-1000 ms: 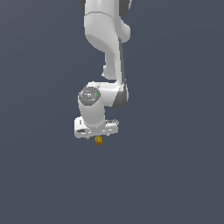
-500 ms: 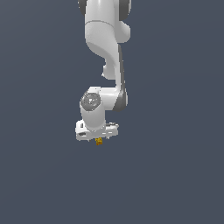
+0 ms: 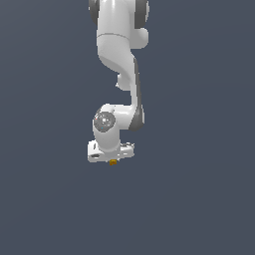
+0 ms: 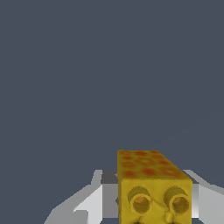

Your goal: Pick up the object and move it to a goal position.

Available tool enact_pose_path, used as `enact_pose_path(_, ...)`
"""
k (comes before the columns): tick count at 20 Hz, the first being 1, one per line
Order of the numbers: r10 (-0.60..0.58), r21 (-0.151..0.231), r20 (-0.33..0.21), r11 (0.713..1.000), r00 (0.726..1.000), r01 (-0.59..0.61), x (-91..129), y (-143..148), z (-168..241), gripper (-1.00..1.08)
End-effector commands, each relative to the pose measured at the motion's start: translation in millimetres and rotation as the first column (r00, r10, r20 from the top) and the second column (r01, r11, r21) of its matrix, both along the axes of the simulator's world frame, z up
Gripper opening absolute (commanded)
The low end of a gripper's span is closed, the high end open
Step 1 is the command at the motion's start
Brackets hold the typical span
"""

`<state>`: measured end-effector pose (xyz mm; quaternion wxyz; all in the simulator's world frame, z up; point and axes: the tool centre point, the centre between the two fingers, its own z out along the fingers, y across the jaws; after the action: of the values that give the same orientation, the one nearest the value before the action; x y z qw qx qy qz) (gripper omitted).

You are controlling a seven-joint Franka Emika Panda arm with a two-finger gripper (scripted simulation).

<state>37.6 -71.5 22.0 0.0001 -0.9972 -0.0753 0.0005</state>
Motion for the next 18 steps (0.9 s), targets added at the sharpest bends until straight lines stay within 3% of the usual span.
enact_pose_path(1, 0.000, 0.000, 0.001, 1.000, 1.000, 0.000, 0.5, 0.0, 0.0, -1.00)
enact_pose_path(18, 0.000, 0.000, 0.001, 1.000, 1.000, 0.000, -7.6, -5.4, 17.4, -1.00)
